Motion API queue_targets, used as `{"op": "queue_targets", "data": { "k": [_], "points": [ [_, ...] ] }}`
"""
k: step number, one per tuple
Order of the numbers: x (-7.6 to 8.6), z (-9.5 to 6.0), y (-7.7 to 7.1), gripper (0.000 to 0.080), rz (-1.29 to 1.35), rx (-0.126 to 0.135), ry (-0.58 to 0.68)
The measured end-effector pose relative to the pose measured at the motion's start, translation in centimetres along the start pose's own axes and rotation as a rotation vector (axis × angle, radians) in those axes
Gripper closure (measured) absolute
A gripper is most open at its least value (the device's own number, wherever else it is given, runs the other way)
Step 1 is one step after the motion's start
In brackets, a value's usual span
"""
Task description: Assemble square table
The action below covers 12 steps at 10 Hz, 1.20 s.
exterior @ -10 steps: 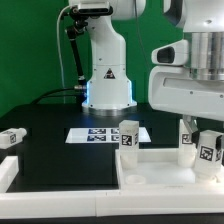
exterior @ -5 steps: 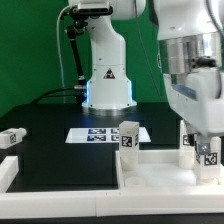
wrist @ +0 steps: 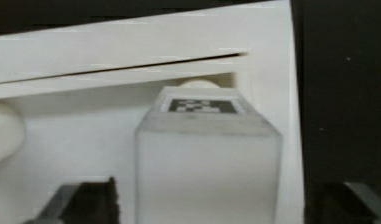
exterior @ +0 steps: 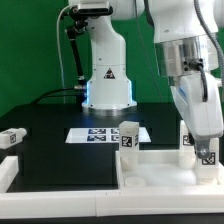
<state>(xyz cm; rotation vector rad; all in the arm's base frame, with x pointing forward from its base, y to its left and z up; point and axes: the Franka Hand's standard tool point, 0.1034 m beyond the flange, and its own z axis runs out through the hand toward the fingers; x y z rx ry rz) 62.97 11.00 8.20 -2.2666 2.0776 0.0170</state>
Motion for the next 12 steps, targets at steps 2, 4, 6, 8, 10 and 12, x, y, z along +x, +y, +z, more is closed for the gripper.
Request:
{"op": "queue_targets", "data": {
  "k": [2,4,6,8,10,12],
  "points": [
    [-1.2,-0.5,0.0,0.016,-0.319,-0.024,0.036],
    [-0.8,-0.4,0.0,0.0152,-0.414,-0.025,0.038],
    [-0.8,-0.7,-0.6,0.015,-0.578,0.026,0.052],
    [-0.2,-1.6,0.1,0.015,-0.805,0.184,0.103],
    [0.5,-1.6,-0.1,0.015,-0.964,0.203,0.119],
    [0.6,-1.6,-0.1,0.015,-1.075,0.195,0.136]
  ]
}}
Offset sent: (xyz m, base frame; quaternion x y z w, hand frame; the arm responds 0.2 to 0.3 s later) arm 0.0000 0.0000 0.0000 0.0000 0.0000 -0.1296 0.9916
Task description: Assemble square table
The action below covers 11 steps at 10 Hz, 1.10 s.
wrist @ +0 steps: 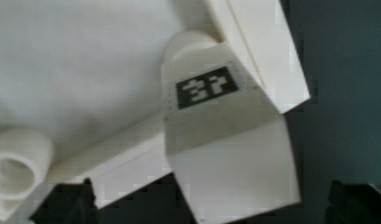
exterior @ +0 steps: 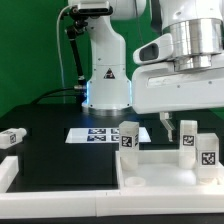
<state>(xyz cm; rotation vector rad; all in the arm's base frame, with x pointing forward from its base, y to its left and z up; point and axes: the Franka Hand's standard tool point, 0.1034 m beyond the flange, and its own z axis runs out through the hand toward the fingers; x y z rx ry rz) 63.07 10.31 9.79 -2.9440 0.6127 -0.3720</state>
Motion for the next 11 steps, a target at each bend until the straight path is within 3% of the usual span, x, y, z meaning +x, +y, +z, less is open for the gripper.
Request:
{"op": "queue_targets", "data": {
  "k": [2,3,4,9,11],
  "points": [
    [-0.3,0.3,-0.1,0.015,-0.036,-0.011,-0.017],
    [-0.4,1.3,-1.0,0.015,-0.116,-0.039,-0.063],
    [-0.1,2.0,-1.9,0.015,-0.138,-0.044,-0.085],
    [0.1,2.2,-2.1,0.015,-0.125,-0.041,-0.068],
    [-0.1,2.2,-1.3,0.015,-0.178,-0.038,-0.11]
  ]
}}
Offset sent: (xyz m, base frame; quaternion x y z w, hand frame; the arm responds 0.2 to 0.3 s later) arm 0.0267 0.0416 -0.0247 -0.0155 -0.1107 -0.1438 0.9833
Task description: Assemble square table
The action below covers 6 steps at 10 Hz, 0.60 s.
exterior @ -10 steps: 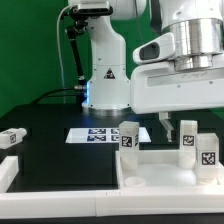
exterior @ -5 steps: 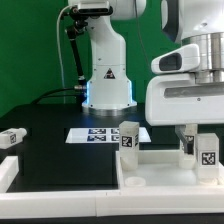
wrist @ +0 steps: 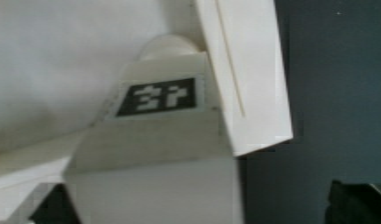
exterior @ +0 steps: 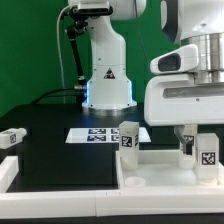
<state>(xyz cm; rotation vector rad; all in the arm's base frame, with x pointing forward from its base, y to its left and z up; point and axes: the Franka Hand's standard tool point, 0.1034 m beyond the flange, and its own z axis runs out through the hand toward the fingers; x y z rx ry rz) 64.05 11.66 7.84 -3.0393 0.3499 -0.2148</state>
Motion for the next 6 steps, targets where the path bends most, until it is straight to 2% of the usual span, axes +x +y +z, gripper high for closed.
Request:
{"op": "queue_targets", "data": {
  "k": [1,5,6],
  "points": [
    [0.04,-0.14,0.45,0.015,-0.005,-0.005,-0.042],
    [0.2,-0.05,0.46,0.016,0.02,-0.006,-0.04],
    [0.2,-0.05,0.47,0.0315,0.03,-0.006,-0.04]
  ]
}}
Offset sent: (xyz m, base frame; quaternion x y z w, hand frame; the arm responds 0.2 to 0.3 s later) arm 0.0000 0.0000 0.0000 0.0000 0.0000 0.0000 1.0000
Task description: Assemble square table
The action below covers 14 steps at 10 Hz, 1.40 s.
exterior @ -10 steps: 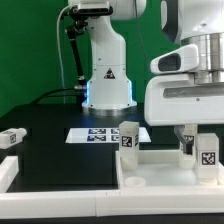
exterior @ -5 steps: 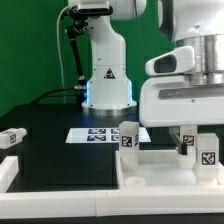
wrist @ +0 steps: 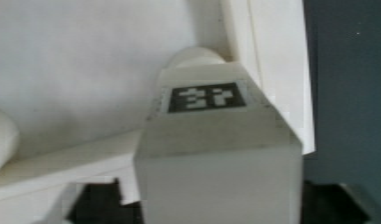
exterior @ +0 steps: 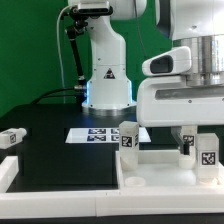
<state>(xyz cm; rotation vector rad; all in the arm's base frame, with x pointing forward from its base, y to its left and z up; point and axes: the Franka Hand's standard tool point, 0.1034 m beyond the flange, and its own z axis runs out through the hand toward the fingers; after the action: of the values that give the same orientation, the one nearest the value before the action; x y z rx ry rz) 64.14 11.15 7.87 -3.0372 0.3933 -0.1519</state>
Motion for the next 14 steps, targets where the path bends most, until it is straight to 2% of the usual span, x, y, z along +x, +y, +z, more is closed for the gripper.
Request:
{"op": "queue_targets", "data": {
  "k": [1,4,5,7,8,9,14],
  "points": [
    [0.0,0.0,0.0,0.0484,0.04,0.0,0.0],
    [-0.02,0.11,0.37,0.0509,0.291,-0.004,-0.002],
    [-0.08,0.14,0.54,0.0509,0.427,-0.012,-0.011],
    [-0.35,0.13,0.57,0.0509,0.787,-0.052,-0.067],
    [-0.57,0.18,0.57,0.0509,1.021,-0.052,-0.071],
    [-0.8,0.18,0.18,0.0509,1.247,-0.04,-0.066],
    [-0.83,0.17,0.16,0.05,1.271,-0.037,-0.062]
  ]
}}
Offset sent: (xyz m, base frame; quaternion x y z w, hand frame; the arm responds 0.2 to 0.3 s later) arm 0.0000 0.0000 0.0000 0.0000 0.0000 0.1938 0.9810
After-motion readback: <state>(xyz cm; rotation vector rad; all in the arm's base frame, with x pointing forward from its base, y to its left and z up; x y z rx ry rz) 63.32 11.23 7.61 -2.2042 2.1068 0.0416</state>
